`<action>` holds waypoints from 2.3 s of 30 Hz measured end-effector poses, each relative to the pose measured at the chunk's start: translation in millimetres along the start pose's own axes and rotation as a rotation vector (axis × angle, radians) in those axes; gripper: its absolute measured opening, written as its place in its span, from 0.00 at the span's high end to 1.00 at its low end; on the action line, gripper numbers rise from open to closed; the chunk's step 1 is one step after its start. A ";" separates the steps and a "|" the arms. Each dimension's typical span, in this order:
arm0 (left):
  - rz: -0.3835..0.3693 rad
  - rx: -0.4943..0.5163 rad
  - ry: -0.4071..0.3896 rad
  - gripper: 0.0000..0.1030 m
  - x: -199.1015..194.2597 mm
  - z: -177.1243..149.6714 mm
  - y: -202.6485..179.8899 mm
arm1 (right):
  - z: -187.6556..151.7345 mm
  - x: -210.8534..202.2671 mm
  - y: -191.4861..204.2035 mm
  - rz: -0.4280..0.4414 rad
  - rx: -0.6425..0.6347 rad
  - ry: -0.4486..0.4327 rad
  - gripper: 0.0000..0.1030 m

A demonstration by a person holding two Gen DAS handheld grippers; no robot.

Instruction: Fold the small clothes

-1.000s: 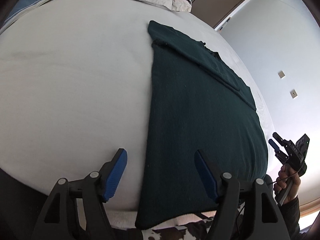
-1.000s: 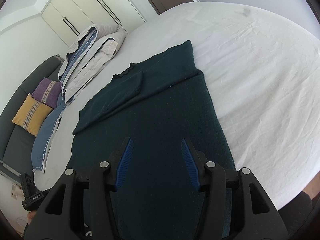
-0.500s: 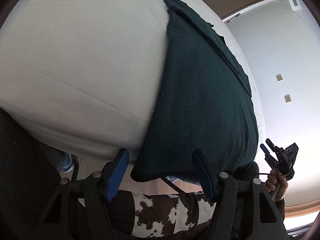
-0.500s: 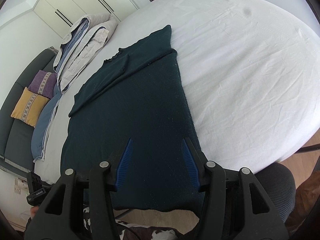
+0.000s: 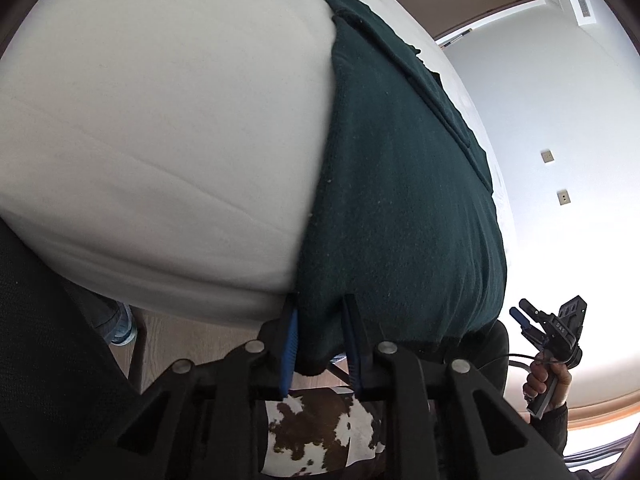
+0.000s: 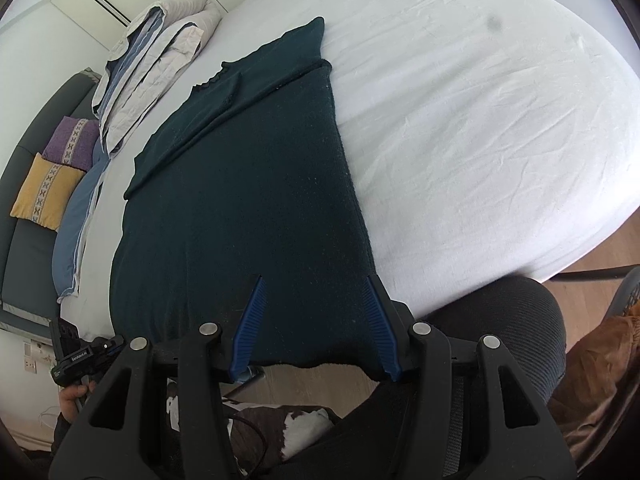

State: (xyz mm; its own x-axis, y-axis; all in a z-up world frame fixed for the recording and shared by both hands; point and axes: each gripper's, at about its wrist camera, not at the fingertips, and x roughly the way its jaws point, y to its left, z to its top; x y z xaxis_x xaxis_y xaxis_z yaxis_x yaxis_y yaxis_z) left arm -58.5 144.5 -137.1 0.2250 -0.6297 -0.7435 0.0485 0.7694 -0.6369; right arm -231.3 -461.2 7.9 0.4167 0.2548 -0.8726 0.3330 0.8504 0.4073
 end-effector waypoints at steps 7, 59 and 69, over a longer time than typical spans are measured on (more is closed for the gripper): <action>-0.040 -0.039 0.008 0.72 1.4 1.3 7.3 | -3.8 6.5 -17.3 -0.054 0.035 0.099 0.52; -0.337 0.036 -0.239 0.92 -72.3 13.5 -23.8 | 17.0 -29.4 8.2 0.387 0.063 -0.147 0.94; -0.402 -0.022 -0.296 0.94 -82.0 19.4 -18.2 | 25.9 -44.8 -9.9 0.448 0.135 -0.214 0.94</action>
State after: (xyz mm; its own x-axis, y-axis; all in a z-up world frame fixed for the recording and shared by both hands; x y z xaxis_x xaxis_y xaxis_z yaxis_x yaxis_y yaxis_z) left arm -58.9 184.2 -60.6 0.4592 -0.8163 -0.3505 0.1685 0.4674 -0.8679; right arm -231.4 -492.9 50.0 0.7022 0.4685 -0.5360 0.1827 0.6091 0.7718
